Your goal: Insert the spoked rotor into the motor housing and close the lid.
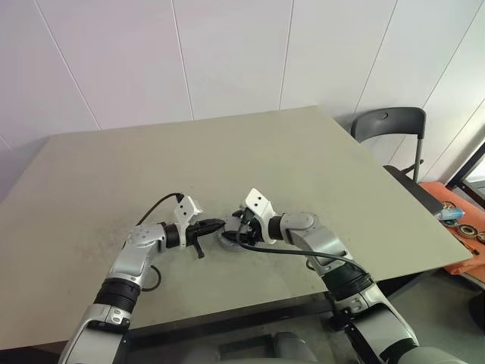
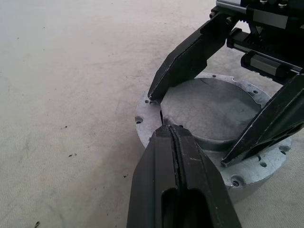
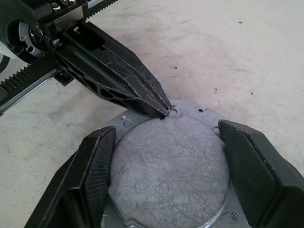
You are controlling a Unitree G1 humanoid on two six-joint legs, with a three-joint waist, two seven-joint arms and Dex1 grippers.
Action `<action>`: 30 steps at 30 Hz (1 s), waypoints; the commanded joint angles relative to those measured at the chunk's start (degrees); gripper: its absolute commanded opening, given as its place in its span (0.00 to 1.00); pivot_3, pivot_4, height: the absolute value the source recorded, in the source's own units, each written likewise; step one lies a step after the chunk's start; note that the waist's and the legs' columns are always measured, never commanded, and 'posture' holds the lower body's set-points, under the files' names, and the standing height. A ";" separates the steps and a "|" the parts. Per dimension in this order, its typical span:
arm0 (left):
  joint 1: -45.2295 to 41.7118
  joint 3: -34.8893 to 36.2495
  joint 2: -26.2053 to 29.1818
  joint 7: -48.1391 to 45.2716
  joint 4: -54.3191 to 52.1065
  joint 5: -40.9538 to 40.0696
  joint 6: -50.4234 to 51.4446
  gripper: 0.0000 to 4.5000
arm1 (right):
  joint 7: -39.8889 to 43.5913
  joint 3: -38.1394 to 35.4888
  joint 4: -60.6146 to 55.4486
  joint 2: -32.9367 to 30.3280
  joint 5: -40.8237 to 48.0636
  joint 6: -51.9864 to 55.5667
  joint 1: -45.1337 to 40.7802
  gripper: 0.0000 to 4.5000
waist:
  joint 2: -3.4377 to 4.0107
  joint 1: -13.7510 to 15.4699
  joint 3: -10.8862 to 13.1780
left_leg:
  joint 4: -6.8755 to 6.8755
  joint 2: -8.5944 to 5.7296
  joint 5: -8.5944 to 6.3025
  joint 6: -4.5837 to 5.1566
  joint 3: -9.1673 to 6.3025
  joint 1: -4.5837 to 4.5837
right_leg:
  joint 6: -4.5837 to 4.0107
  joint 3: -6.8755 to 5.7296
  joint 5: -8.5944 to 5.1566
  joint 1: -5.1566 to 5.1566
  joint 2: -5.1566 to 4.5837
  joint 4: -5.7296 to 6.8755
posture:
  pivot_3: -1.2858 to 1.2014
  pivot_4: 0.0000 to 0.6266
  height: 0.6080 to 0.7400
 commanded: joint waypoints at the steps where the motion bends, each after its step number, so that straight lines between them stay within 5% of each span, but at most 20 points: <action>1: 0.84 -2.29 -0.62 -0.13 1.40 2.20 0.54 0.00 | 0.18 1.55 2.59 0.29 -0.32 2.65 1.83 0.69 | 0.00 0.02 -0.01 | 0.00 0.00 0.00 0.00 0.00 0.00 | 0.00 0.00 0.00 0.02 0.00 0.00 | 0.52 0.00 1.00; 6: 0.16 -2.88 -1.43 1.59 2.54 3.70 -0.73 0.00 | 0.96 0.15 1.98 0.52 1.23 3.48 1.31 0.69 | 0.03 0.19 -0.03 | 0.00 0.01 -0.01 0.00 -0.01 -0.01 | 0.00 0.00 -0.02 0.09 -0.01 0.00 | 0.52 0.00 1.00; 10: -0.02 -2.86 -2.02 1.60 2.13 3.74 -0.62 0.00 | 0.86 -1.10 1.41 0.77 1.82 4.04 0.41 0.98 | 0.03 0.21 -0.04 | 0.02 -0.01 -0.01 -0.01 -0.01 -0.02 | 0.02 0.00 -0.05 0.21 -0.07 -0.01 | 0.52 0.00 1.00; 25: 0.87 -1.81 -0.87 -0.43 -3.53 1.50 3.22 0.00 | -5.62 -13.47 7.18 3.18 7.83 4.94 -5.69 0.99 | 0.06 0.23 0.05 | 0.02 -0.05 -0.01 -0.01 -0.04 -0.11 | 0.13 0.00 -0.01 -0.15 -0.11 -0.03 | 0.52 0.00 1.00; 30: 1.10 -1.65 -0.51 -0.50 -5.21 1.16 4.48 0.00 | -6.04 -15.34 9.20 0.85 9.54 16.10 -7.84 0.99 | 0.13 0.24 0.10 | 0.01 -0.07 0.00 -0.01 -0.03 -0.58 | 0.24 0.01 0.07 -0.67 -0.12 0.00 | 0.52 0.00 1.00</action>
